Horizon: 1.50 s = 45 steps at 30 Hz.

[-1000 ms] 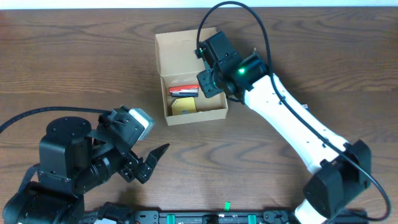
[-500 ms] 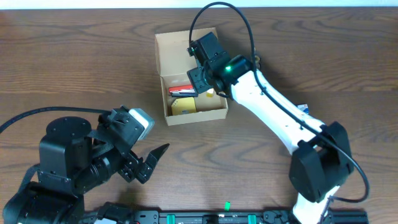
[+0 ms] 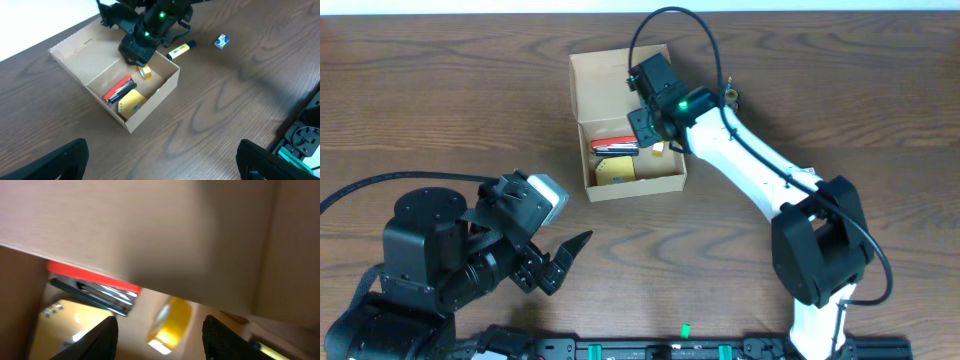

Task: Pack container
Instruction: 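Release the tape roll inside the box with the right gripper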

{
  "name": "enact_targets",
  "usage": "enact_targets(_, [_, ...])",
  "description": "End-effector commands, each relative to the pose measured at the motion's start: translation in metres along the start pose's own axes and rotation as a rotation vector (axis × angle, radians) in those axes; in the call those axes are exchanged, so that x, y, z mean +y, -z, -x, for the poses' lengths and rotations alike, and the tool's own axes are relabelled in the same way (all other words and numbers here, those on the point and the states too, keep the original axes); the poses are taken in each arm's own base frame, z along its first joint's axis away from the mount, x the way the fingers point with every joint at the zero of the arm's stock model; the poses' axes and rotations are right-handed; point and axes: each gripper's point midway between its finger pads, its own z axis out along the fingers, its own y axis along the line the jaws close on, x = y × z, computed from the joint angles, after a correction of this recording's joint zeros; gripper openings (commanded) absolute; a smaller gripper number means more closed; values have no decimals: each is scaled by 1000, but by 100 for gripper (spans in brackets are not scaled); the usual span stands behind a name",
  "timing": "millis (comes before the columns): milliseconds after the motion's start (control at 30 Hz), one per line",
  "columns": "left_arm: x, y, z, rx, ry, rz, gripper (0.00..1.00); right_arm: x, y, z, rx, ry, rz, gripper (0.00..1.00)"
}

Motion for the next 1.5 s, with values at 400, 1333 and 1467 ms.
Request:
enact_targets(400, [-2, 5, 6, -21, -12, -8, 95, -12, -14, -33, 121, -51, 13, 51])
enact_targets(1333, [-2, 5, 6, -21, -12, -8, 95, -41, -34, -66, 174, -175, -79, 50])
enact_targets(1467, [-2, 5, 6, -21, -13, -7, 95, -41, -34, -65, 172, -171, -79, 51])
